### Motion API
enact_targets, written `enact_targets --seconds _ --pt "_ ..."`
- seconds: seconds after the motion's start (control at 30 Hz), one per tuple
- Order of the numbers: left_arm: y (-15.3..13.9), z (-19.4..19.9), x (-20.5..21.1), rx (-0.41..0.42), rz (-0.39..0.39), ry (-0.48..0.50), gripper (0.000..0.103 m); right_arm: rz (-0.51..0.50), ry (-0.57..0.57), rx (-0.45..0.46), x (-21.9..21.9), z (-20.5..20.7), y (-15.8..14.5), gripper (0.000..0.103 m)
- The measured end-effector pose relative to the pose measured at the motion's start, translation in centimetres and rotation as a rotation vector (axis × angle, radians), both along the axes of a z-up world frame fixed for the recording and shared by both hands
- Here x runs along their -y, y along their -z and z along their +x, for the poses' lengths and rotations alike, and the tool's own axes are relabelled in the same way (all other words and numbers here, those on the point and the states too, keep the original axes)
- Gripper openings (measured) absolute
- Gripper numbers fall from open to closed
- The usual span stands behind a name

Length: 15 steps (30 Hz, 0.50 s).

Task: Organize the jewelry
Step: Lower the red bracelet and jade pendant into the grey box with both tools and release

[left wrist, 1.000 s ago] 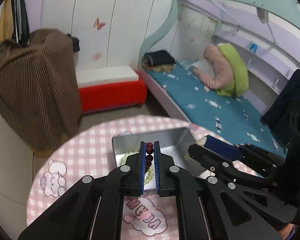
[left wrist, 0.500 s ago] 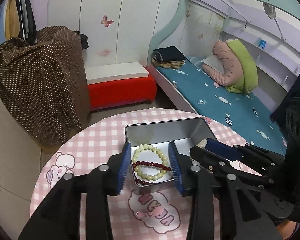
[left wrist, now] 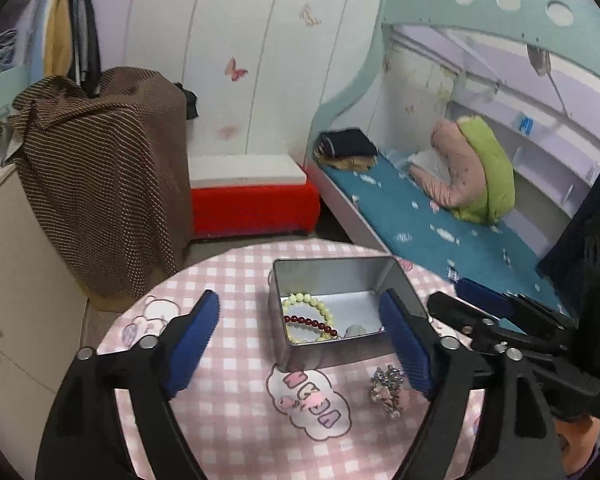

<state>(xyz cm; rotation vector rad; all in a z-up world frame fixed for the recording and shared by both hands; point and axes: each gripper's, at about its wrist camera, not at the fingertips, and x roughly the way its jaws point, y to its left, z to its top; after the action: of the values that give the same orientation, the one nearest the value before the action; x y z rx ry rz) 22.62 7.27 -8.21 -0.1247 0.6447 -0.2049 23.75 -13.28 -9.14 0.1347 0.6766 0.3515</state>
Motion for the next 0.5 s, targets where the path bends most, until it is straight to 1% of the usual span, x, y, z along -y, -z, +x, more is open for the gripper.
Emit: enact_targets --seconds 0.13,0.27,0.37,0.5 --pt "-0.8 -2.5 -0.9 0.034 -0.003 -0.035 0.083 0.005 0.021 0.025 1.6 -2.4 -1.1 0.056" --pt "-0.8 -4.4 -1.6 0.046 0.011 -0.068 0.083 -0.008 0.045 0.035 2.9 -4.9 -1.5 0.059" --pt "-0.1 -5.9 -2.1 0.043 0.024 -0.091 0.083 -0.010 0.065 0.027 3.8 -6.4 -1.1 0.060" --pt "1.9 -7.6 -2.4 0.015 0.046 -0.101 0.083 -0.029 0.082 0.000 4.3 -8.0 0.5 0.060"
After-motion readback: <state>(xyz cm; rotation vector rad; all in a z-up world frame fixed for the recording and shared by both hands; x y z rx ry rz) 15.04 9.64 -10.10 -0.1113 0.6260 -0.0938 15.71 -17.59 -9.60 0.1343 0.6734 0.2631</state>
